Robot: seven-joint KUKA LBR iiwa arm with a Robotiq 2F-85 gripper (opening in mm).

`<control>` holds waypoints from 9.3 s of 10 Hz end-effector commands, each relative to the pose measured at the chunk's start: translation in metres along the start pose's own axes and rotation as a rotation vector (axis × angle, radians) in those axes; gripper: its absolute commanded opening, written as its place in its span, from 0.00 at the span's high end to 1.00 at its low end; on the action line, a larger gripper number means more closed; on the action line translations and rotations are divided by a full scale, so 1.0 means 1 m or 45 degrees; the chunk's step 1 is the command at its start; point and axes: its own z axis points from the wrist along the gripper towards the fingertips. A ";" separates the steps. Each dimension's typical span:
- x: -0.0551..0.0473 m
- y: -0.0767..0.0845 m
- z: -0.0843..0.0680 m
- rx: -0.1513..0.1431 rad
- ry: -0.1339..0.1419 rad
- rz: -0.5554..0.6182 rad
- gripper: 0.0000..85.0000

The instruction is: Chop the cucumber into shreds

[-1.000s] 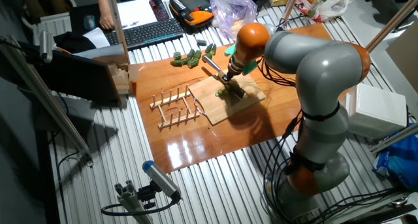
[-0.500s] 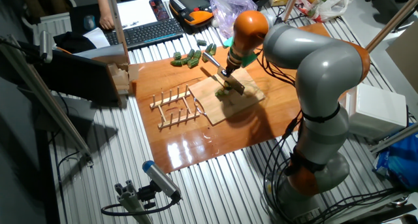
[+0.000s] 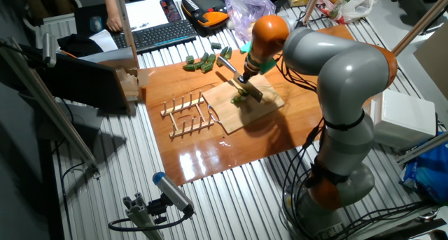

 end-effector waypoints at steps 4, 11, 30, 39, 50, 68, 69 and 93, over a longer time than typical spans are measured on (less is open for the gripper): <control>0.006 -0.001 0.019 -0.013 -0.030 0.004 1.00; -0.001 0.001 -0.007 -0.007 0.007 0.011 1.00; -0.001 -0.007 -0.004 0.025 -0.018 -0.037 1.00; -0.002 -0.005 -0.003 -0.053 0.011 0.054 1.00; 0.003 -0.025 0.001 -0.075 0.027 0.014 1.00; 0.002 -0.041 -0.009 -0.051 0.024 -0.001 1.00; 0.003 -0.043 -0.008 -0.051 0.015 -0.005 1.00; -0.002 -0.046 -0.017 -0.399 0.087 0.486 1.00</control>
